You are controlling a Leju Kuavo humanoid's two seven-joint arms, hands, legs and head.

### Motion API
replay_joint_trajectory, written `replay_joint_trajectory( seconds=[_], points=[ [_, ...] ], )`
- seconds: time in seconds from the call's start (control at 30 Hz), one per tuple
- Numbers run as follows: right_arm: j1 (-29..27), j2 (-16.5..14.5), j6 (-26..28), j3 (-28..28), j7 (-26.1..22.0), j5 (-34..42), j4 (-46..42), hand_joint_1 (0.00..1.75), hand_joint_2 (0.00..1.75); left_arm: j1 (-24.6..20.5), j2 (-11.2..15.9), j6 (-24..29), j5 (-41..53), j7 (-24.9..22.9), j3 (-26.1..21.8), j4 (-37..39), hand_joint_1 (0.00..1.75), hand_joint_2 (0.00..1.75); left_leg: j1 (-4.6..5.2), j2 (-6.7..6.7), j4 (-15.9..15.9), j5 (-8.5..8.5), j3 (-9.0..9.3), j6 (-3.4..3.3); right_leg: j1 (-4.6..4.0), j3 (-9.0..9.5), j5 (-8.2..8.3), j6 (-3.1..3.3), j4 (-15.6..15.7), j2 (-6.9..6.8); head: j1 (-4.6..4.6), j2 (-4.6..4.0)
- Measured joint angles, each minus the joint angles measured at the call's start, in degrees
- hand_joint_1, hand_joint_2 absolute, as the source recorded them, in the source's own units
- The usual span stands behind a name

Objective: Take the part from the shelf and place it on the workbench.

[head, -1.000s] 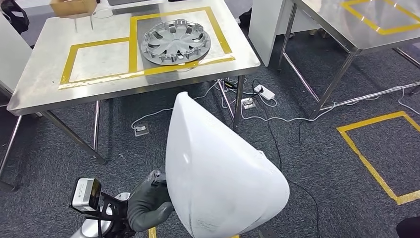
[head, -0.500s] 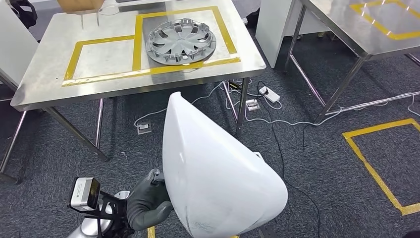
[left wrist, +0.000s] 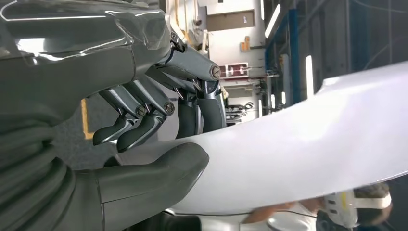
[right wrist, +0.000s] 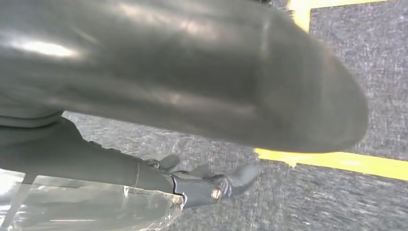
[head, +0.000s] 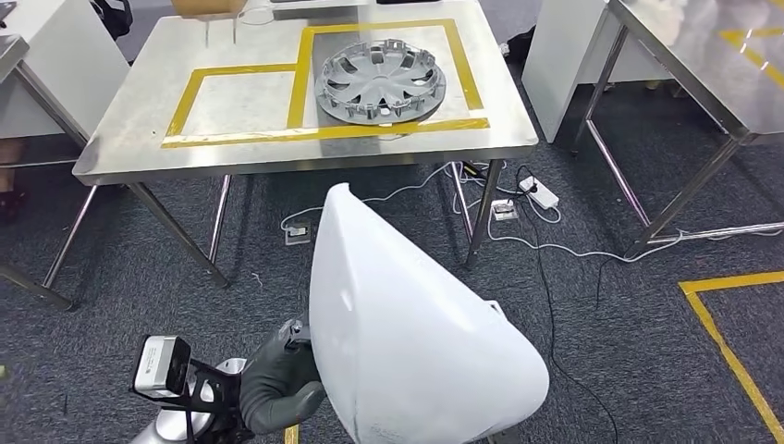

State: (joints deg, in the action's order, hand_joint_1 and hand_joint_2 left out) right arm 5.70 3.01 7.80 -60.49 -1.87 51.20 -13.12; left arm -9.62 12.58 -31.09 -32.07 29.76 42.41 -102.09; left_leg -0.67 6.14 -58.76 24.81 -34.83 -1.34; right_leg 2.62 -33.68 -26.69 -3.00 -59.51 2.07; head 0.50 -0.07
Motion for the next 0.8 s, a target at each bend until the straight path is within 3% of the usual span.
replay_joint_trajectory(
  seconds=[0.03, 0.1, 0.17, 0.2, 0.23, 0.27, 0.3, 0.37, 0.43, 0.53, 0.6, 0.63, 0.73, 0.77, 0.8],
  points=[
    [0.1, 0.0, 0.0, 0.0, 0.1, -0.1, 0.0, 0.0, 0.0, 0.1, 0.1, 0.0, 0.1, 0.1, -0.1, 0.0, 1.75, 1.75, -0.15, -0.03, -0.1, 0.04, -0.09, 0.14, -0.01, 0.05, 0.03, 0.43, 0.0, -0.38, 0.06, 0.0],
    [0.1, 0.0, 0.0, 0.0, 0.1, -0.3, 0.0, 0.0, 0.0, 0.3, 0.2, 0.0, 0.2, 0.2, -0.2, 0.0, 1.75, 1.75, -0.31, -2.04, -2.4, 1.39, -1.05, 0.56, 0.03, 0.3, 0.02, 1.19, 0.1, -1.23, 0.24, 0.0],
    [0.1, 0.0, 0.0, 0.0, 0.2, -0.4, 0.0, 0.0, 0.0, 0.5, 0.3, 0.0, 0.2, 0.3, -0.4, -0.1, 1.75, 1.75, -0.36, -4.87, -9.1, 4.71, -4.35, 1.0, -0.2, 0.52, -0.19, 1.77, 0.1, -2.26, 0.47, 0.0],
    [0.0, 0.1, -0.1, 0.0, 0.3, -0.5, 0.0, 0.0, 0.0, 0.6, 0.3, 0.0, 0.3, 0.3, -0.4, -0.1, 1.75, 1.75, -0.42, -5.56, -13.2, 6.32, -6.5, 1.12, -0.36, 0.57, -0.31, 1.94, 0.1, -2.89, 0.52, 0.0],
    [-0.1, 0.1, -0.1, 0.0, 0.4, -0.6, 0.0, 0.0, 0.0, 0.7, 0.3, 0.0, 0.3, 0.4, -0.4, -0.1, 1.75, 1.75, -0.45, -5.86, -16.1, 7.14, -8.16, 1.14, -0.49, 0.62, -0.42, 2.07, 0.1, -3.38, 0.52, 0.0],
    [-0.1, 0.1, -0.1, 0.0, 0.4, -0.6, 0.0, 0.0, 0.0, 0.8, 0.3, 0.0, 0.3, 0.4, -0.4, 0.0, 1.75, 1.75, -0.47, -5.99, -17.0, 6.83, -8.8, 1.05, -0.59, 0.69, -0.55, 2.13, 0.1, -3.84, 0.52, 0.0],
    [0.0, 0.1, -0.1, 0.0, 0.5, -0.5, 0.0, 0.0, 0.0, 0.9, 0.4, 0.1, 0.4, 0.4, -0.5, 0.0, 1.75, 1.75, -0.45, -6.05, -15.4, 5.43, -8.13, 0.83, -0.69, 0.83, -0.67, 2.15, 0.1, -4.15, 0.52, 0.0],
    [0.1, 0.0, -0.2, 0.0, 0.5, -0.2, 0.0, 0.0, 0.0, 0.9, 0.5, 0.2, 0.5, 0.5, -0.7, -0.1, 1.75, 1.75, -0.23, -6.48, -7.4, 1.54, -4.1, -0.08, -0.82, 1.21, -0.91, 2.09, 0.2, -4.59, 0.5, 0.0],
    [0.2, -0.2, -0.4, 0.0, 0.5, 0.0, 0.0, 0.0, 0.0, 1.0, 0.5, 0.3, 0.7, 0.6, -0.9, -0.2, 1.75, 1.75, 0.31, -7.11, -1.7, -0.17, -1.19, -0.97, -1.08, 1.34, -1.02, 1.81, 0.3, -4.84, 0.46, 0.0],
    [0.2, -0.3, -0.5, 0.0, 0.6, -0.1, -0.1, 0.0, 0.0, 1.2, 0.6, 0.4, 0.8, 0.7, -1.3, -0.3, 1.75, 1.75, 0.74, -6.98, -0.3, -0.21, -0.64, -1.51, -1.06, 1.44, -1.03, 0.92, 0.7, -5.14, 0.46, 0.0],
    [0.2, -0.3, -0.5, 0.0, 0.6, -0.1, -0.1, 0.0, 0.0, 1.3, 0.5, 0.5, 0.9, 0.7, -1.6, -0.5, 1.75, 1.75, 0.55, -6.58, 1.2, -0.74, 0.26, -1.86, -1.09, 0.96, -1.83, 0.65, -0.5, -4.4, 0.3, 0.0],
    [0.2, -0.2, -0.6, 0.0, 0.6, -0.2, -0.1, 0.0, 0.0, 1.4, 0.4, 0.6, 1.0, 0.7, -1.6, -0.5, 1.75, 1.75, 0.42, -6.37, 1.7, -1.0, 0.72, -2.03, -1.1, -0.14, -2.89, 0.81, -2.7, -3.73, 0.17, 0.0],
    [-0.1, 0.0, -0.6, 0.0, 0.7, -0.2, -0.1, 0.0, 0.0, 1.8, 0.3, 0.7, 1.4, 0.7, -1.7, -0.6, 1.75, 1.75, 0.6, -5.55, 1.9, -1.03, 0.93, -2.31, -1.07, -5.8, -6.47, 1.17, -13.3, -2.41, 0.0, 0.0],
    [-0.2, 0.0, -0.6, 0.0, 0.7, -0.2, -0.1, 0.0, 0.0, 1.9, 0.3, 0.7, 1.5, 0.8, -1.7, -0.5, 1.75, 1.75, 0.65, -5.21, 1.9, -0.98, 0.95, -2.3, -1.05, -6.9, -6.49, 0.88, -14.7, -2.33, 0.0, 0.0],
    [-0.2, 0.1, -0.6, 0.0, 0.7, -0.2, -0.1, 0.0, 0.0, 2.0, 0.3, 0.8, 1.5, 0.8, -1.7, -0.5, 1.75, 1.75, 0.65, -4.85, 1.9, -0.92, 1.0, -2.23, -1.03, -6.88, -5.58, 0.41, -13.9, -2.31, -0.01, 0.0]
  ],
)
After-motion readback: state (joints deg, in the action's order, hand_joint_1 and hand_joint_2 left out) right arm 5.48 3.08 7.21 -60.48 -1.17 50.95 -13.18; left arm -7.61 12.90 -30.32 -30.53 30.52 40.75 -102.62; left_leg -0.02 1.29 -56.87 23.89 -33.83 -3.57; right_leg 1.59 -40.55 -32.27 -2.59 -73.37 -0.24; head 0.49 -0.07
